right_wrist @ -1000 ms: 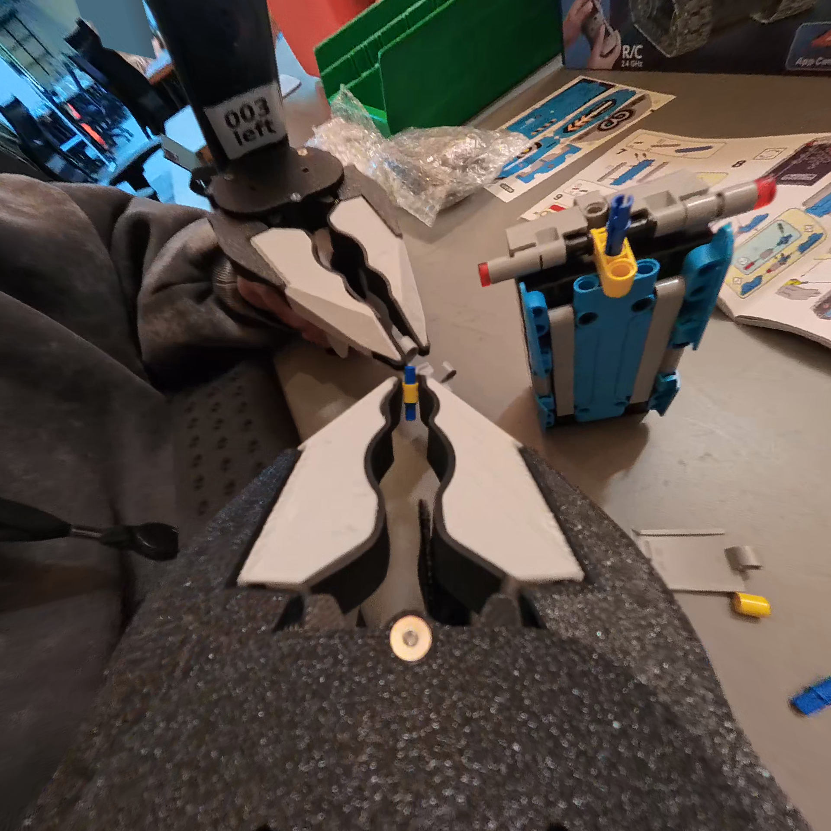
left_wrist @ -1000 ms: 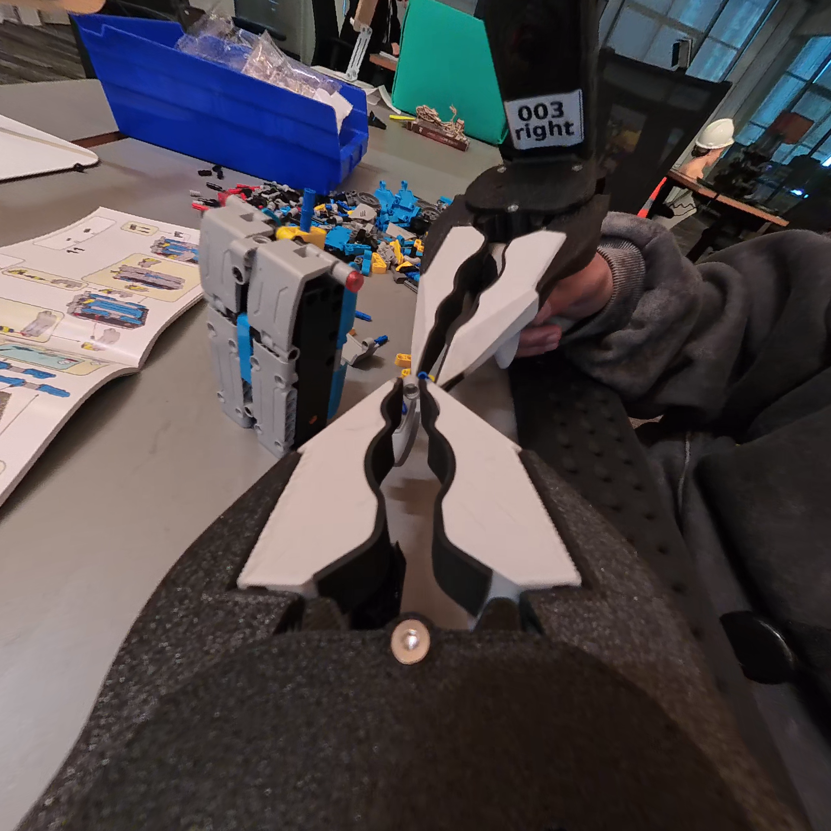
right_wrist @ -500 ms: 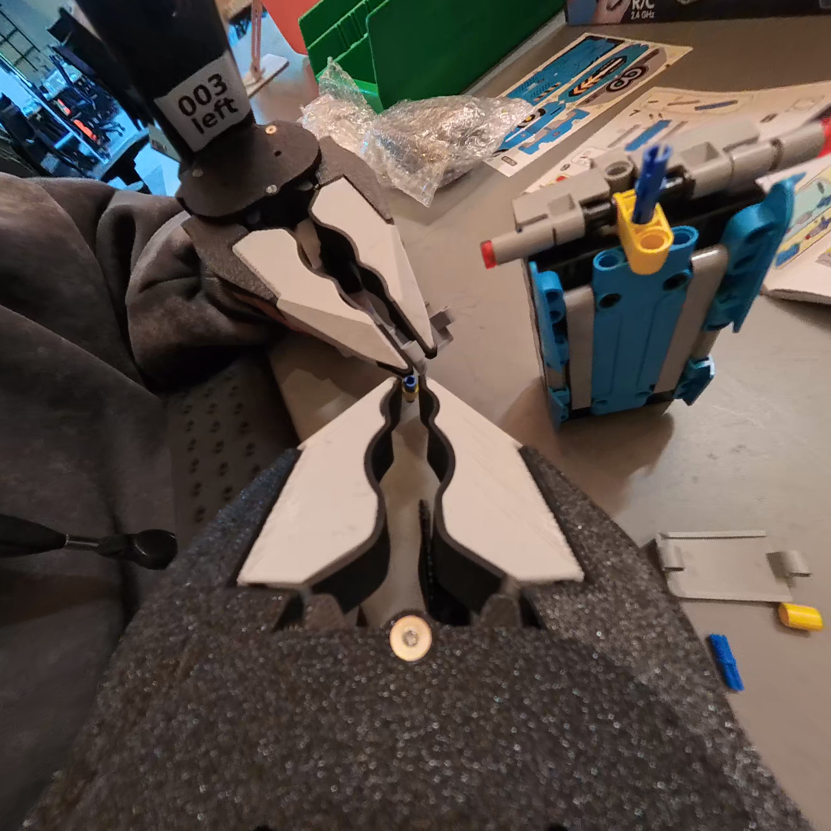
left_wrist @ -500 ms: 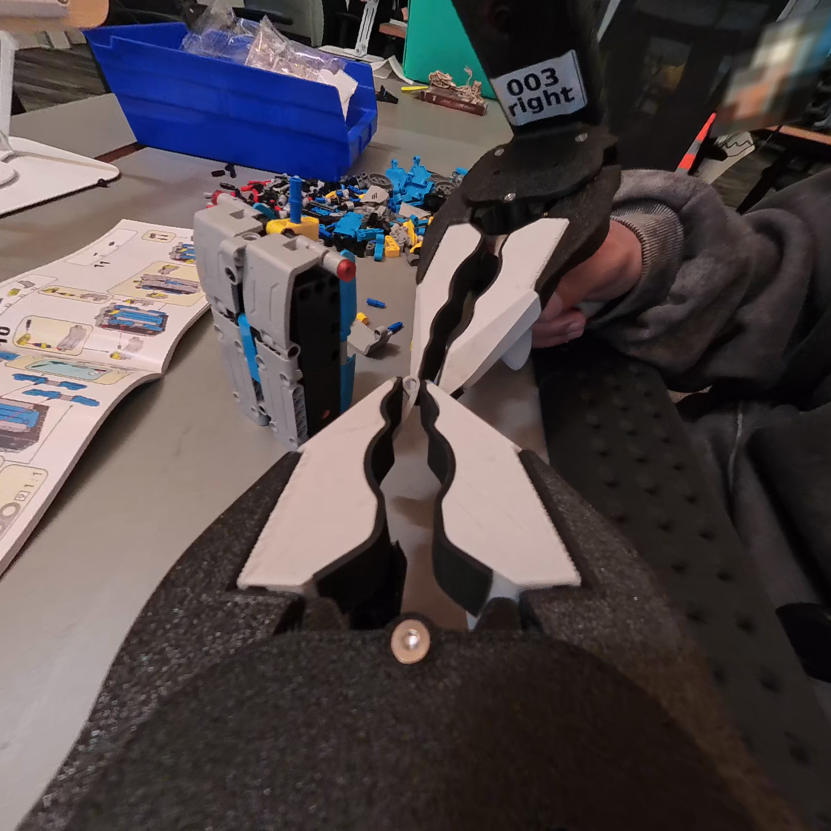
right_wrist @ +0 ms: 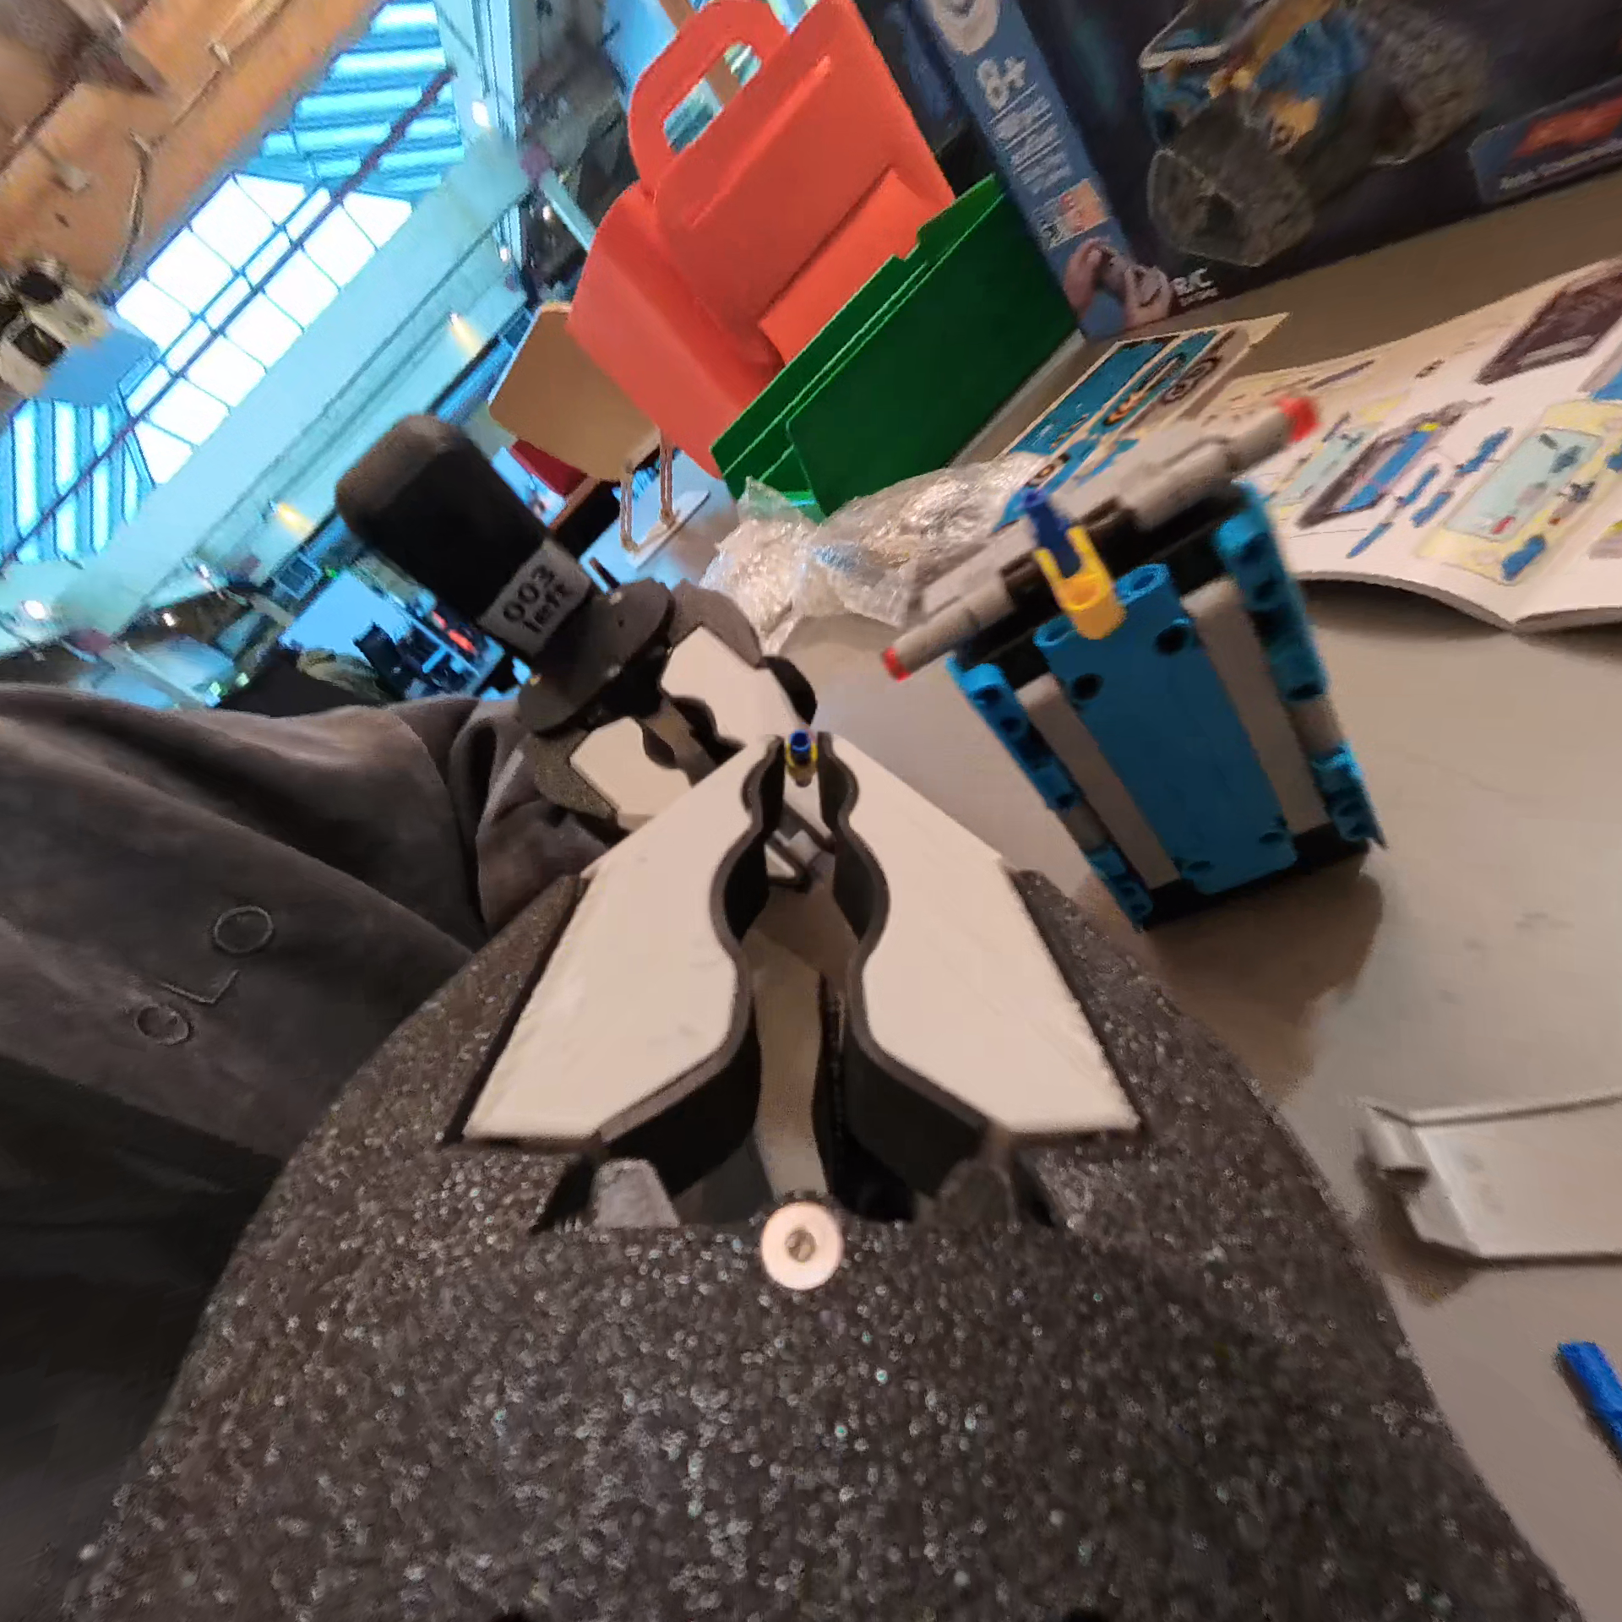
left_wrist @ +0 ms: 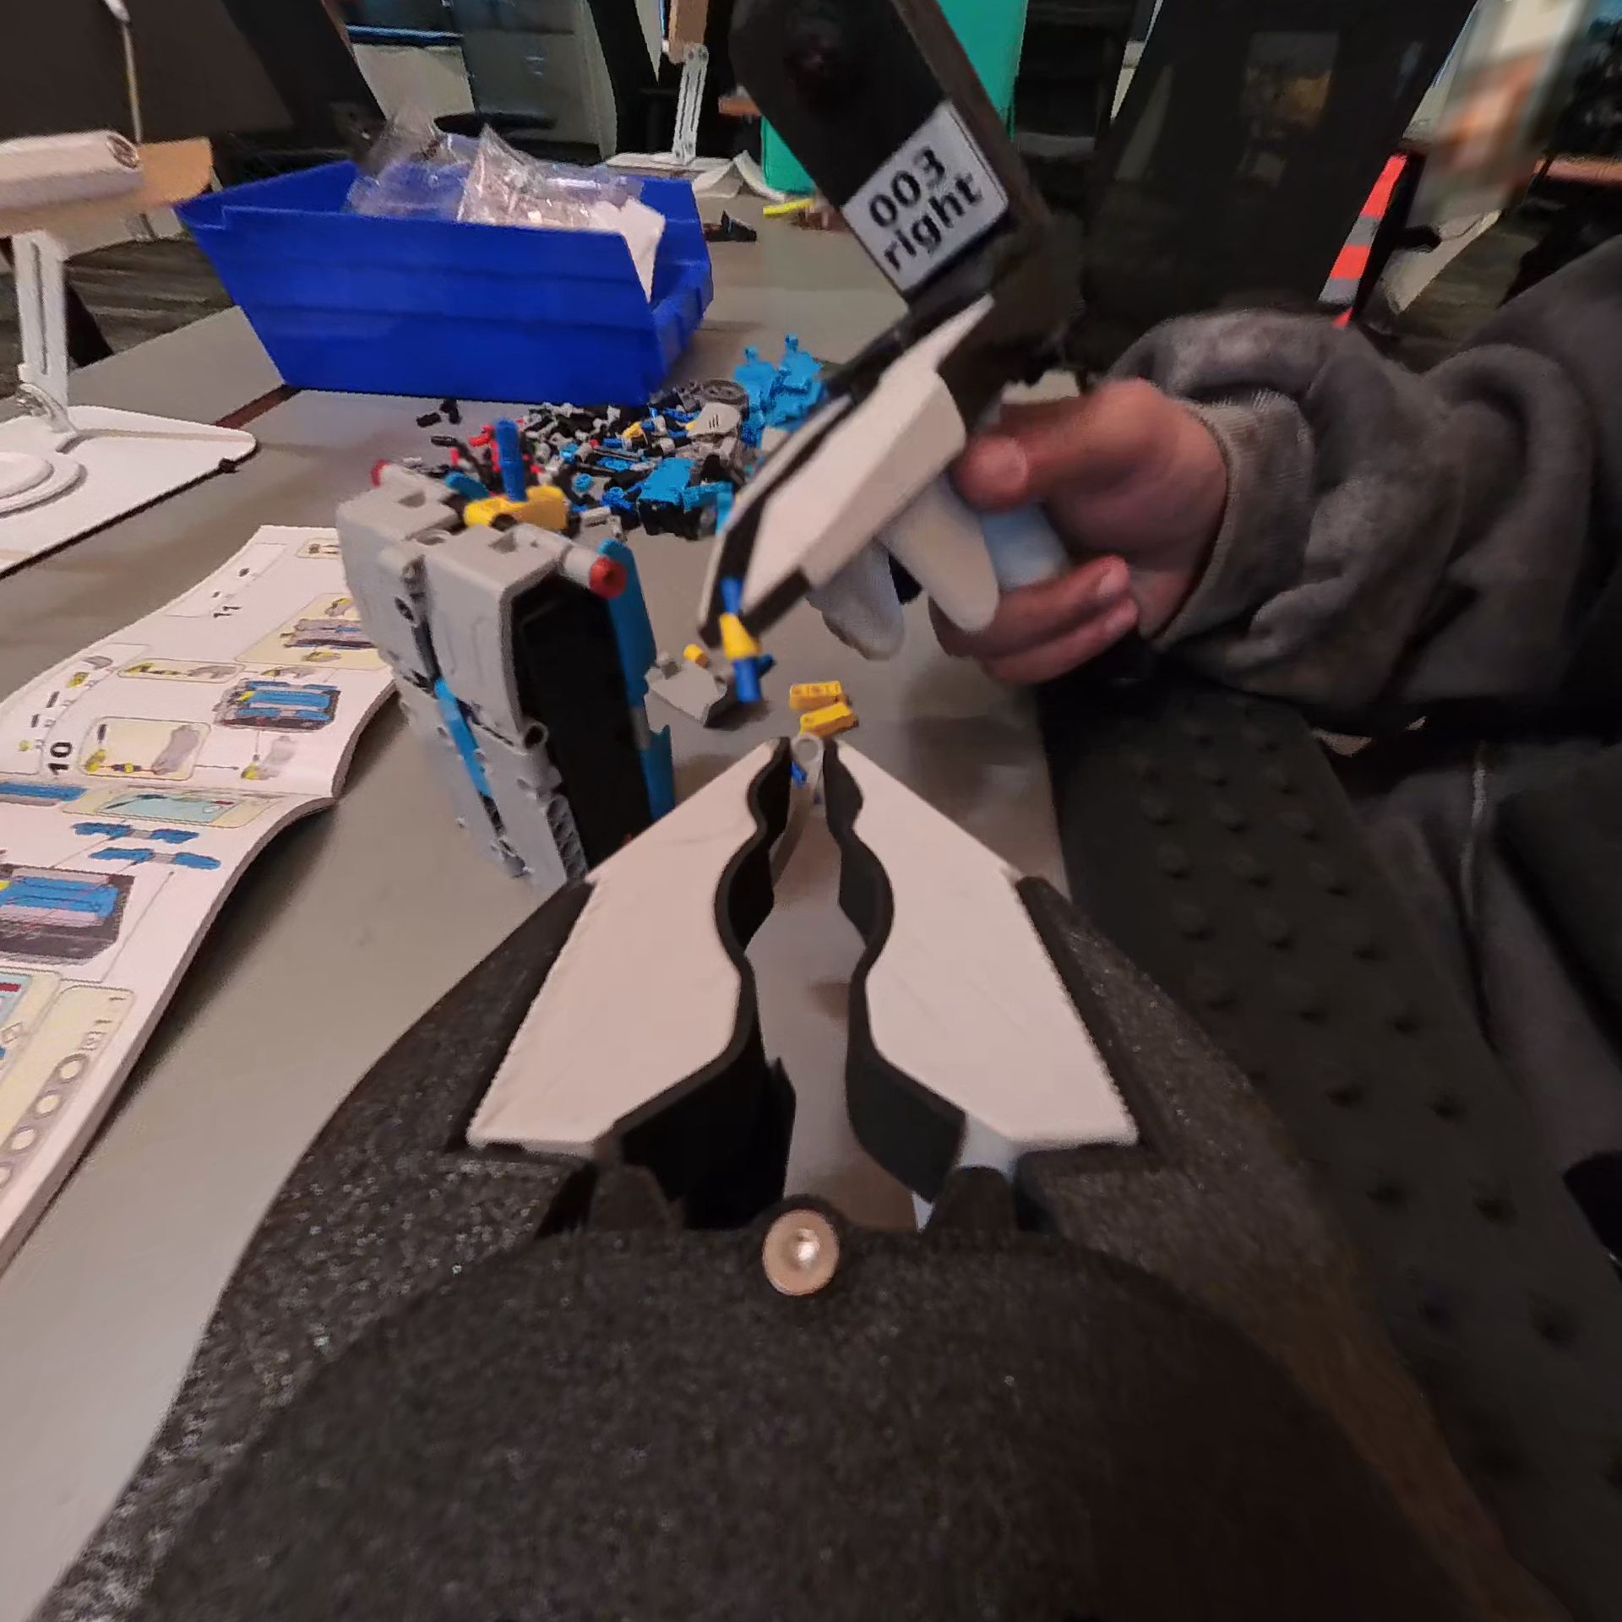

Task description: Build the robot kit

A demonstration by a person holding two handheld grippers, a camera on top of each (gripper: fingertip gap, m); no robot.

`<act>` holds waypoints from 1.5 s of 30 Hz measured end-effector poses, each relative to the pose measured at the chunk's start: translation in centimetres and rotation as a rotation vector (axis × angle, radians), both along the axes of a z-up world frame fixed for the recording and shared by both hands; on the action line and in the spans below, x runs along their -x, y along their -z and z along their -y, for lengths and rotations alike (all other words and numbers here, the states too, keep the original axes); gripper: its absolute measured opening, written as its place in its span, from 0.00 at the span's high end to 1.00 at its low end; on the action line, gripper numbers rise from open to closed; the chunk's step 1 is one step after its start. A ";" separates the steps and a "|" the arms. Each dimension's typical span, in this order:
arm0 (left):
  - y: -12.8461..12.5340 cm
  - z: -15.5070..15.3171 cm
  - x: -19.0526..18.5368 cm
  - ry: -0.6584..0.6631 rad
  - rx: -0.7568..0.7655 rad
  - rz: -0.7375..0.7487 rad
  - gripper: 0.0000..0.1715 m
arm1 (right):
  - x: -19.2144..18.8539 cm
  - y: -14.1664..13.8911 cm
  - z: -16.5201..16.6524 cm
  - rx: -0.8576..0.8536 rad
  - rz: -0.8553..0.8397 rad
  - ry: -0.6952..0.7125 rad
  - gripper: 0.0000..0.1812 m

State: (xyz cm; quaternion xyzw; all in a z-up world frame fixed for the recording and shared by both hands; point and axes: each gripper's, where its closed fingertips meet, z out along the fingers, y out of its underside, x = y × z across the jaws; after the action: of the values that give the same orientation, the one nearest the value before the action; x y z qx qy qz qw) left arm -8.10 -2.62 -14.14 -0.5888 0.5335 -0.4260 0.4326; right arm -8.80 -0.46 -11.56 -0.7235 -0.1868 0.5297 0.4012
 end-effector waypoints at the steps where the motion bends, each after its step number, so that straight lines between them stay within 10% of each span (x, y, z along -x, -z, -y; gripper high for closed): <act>1: -0.3 -0.2 0.1 -0.006 0.023 0.018 0.96 | 0.4 0.1 0.3 -0.018 0.021 -0.010 0.96; 17: 0.3 -1.6 0.5 -0.090 -0.204 -0.059 0.96 | 0.8 1.7 0.6 -0.063 0.171 -0.023 0.96; 25: 1.2 -2.3 0.6 -0.190 -0.672 -0.184 0.96 | 0.0 2.5 -0.3 -0.126 0.299 0.055 0.96; 45: -6.6 0.8 2.1 0.083 0.087 0.381 0.96 | 0.5 -4.1 2.3 -0.068 -0.249 -0.136 0.96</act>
State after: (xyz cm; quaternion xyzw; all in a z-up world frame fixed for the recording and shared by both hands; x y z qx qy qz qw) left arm -10.18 -3.39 -7.59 -0.4932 0.4470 -0.5700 0.4817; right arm -9.34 -2.78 -7.49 -0.6238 -0.2021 0.6348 0.4088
